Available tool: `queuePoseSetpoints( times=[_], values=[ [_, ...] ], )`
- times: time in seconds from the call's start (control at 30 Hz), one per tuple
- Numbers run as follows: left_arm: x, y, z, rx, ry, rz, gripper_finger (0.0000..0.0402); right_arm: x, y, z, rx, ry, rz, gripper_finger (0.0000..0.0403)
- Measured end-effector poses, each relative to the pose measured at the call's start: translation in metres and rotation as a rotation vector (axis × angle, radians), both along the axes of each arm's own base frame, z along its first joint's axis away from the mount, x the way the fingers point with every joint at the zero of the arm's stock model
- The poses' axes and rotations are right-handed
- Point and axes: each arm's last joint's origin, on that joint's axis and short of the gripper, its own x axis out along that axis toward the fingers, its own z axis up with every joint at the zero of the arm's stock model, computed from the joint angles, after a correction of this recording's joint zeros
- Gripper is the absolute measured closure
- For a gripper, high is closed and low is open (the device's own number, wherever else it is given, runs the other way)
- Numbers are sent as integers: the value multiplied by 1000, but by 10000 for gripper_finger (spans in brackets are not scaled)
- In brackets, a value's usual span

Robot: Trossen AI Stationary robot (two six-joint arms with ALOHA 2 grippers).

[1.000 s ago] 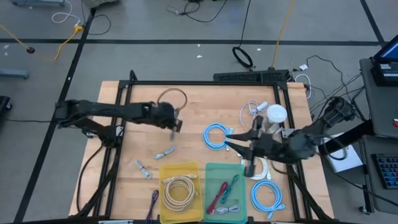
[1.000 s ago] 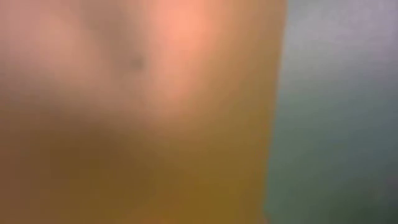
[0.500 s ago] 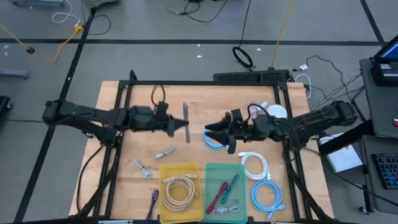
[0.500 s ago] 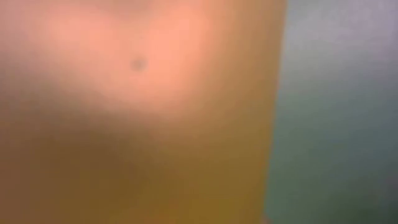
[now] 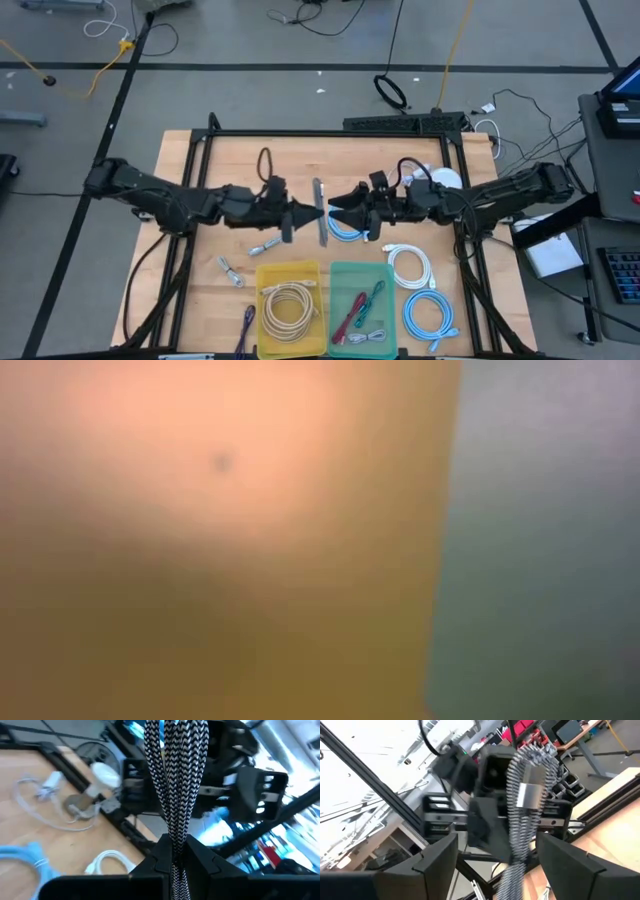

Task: Pick & Place USB Port
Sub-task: Put the small black striped charger cable into the green bin

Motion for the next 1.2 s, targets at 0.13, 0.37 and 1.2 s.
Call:
queuePoseSetpoints(
  times=[0.13, 0.37, 1.2],
  values=[
    [23, 1, 17, 28, -7, -62, 379, 0, 0, 0, -4, -1, -1, 147],
    [50, -3, 19, 50, 87, -124, 379, -1, 5, 1, 0, -9, 18, 184],
    [-21, -24, 15, -81, 560, -402, 288, -22, 17, 5, -307, 59, 297, 397]
  ],
)
